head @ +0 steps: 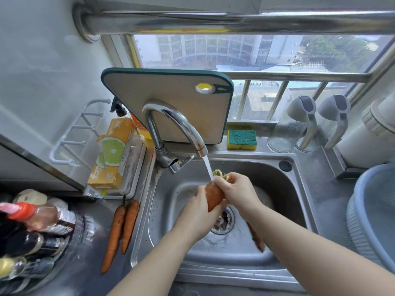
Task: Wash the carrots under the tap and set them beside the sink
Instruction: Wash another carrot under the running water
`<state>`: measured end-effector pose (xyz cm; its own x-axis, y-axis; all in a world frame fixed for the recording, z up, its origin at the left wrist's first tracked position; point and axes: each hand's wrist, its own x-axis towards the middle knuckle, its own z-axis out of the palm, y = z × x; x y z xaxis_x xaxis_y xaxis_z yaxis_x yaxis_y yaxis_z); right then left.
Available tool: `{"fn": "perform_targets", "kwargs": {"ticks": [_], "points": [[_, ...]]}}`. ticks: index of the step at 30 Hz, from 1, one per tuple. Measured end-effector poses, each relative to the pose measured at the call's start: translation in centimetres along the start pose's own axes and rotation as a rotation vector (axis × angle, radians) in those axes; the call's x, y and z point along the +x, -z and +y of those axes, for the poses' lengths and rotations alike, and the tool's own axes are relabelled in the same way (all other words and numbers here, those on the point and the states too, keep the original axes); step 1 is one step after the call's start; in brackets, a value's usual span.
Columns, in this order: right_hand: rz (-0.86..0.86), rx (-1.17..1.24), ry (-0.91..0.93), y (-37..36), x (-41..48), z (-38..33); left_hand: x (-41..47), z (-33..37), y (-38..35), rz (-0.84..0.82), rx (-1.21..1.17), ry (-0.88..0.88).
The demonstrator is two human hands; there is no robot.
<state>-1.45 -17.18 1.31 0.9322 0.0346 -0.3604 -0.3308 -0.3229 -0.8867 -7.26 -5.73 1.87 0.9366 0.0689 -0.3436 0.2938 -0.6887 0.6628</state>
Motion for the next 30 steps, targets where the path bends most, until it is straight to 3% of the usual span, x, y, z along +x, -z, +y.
{"fn": "perform_targets", "kwargs": {"ticks": [3, 7, 10, 12, 16, 22, 25, 27, 30], "points": [[-0.138, 0.230, -0.115, 0.1, -0.2, 0.2, 0.4, -0.1, 0.1, -0.003, 0.047, -0.009], [-0.431, 0.270, -0.060, 1.5, -0.6, 0.3, 0.6, -0.8, 0.3, -0.046, 0.068, -0.003], [-0.542, 0.270, -0.048, 2.3, -0.3, 0.2, 0.5, -0.8, 0.3, -0.053, 0.051, 0.022], [-0.503, 0.221, -0.037, 2.0, -0.4, 0.1, 0.6, -0.6, 0.1, -0.030, 0.066, 0.031], [-0.183, 0.076, -0.012, 0.3, -0.2, 0.2, 0.6, 0.0, -0.5, 0.037, 0.189, 0.000], [-0.453, 0.317, -0.082, 1.2, -0.2, 0.0, 0.8, -0.7, 0.2, -0.027, 0.052, 0.050], [-0.227, 0.015, 0.030, 0.3, -0.3, -0.3, 0.7, 0.0, 0.1, -0.021, 0.057, 0.040], [-0.203, 0.024, 0.016, 0.4, -0.1, -0.4, 0.7, 0.2, 0.2, -0.012, 0.058, 0.014], [-0.456, 0.226, -0.110, 1.7, 0.1, -0.4, 0.8, -0.1, 0.6, -0.059, 0.010, -0.035]]}}
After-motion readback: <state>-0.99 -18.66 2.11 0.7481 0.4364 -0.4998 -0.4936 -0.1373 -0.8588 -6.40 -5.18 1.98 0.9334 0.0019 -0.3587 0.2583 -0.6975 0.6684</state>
